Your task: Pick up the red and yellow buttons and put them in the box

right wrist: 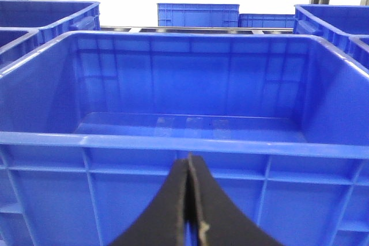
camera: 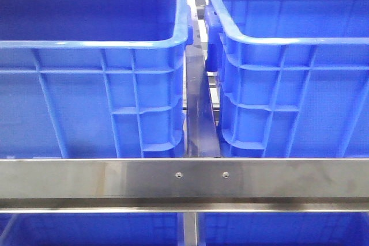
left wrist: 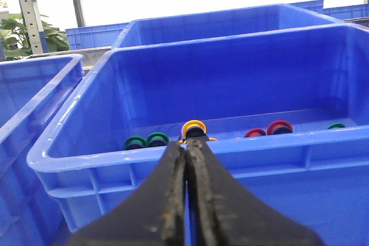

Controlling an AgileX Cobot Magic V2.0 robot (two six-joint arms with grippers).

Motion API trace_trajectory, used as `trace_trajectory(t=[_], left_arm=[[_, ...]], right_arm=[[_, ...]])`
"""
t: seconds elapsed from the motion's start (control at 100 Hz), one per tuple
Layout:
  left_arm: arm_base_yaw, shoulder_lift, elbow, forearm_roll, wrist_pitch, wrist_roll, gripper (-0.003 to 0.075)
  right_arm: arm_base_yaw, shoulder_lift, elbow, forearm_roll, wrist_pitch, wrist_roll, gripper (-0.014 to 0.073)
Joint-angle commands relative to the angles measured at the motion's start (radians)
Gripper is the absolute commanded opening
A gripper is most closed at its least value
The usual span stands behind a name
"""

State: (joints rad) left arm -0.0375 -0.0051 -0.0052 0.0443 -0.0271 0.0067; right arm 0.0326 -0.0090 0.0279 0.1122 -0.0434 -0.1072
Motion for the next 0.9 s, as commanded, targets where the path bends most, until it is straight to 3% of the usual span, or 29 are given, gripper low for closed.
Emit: trace_trajectory(t=[0.0,0.43,0.64,0.89], left_arm=[[0.003,-0.033,0.049,-0.003,-0.080,-0.007,-0.0019],[0.003,-0.033,-0.011,-0.060,-0.072,-0.007,-0.0019],[0.003,0.047,-0.231,-0.116,0.182,-0.007,-0.0019],[0.003,0.319,-0.581,-0.137,0.469,-0.007,-0.0019]], right_arm=[[0.000,-0.026,-0.020,-0.009,-0.080,0.000,-0.0068],[0.000,-0.026,-0.020,-0.009,-0.080,0.000,-0.0068],[0.000,-0.026,-0.020,-0.009,-0.080,0.000,-0.0068],[0.000,-0.026,-0.020,-0.009,-0.080,0.000,-0.0068]])
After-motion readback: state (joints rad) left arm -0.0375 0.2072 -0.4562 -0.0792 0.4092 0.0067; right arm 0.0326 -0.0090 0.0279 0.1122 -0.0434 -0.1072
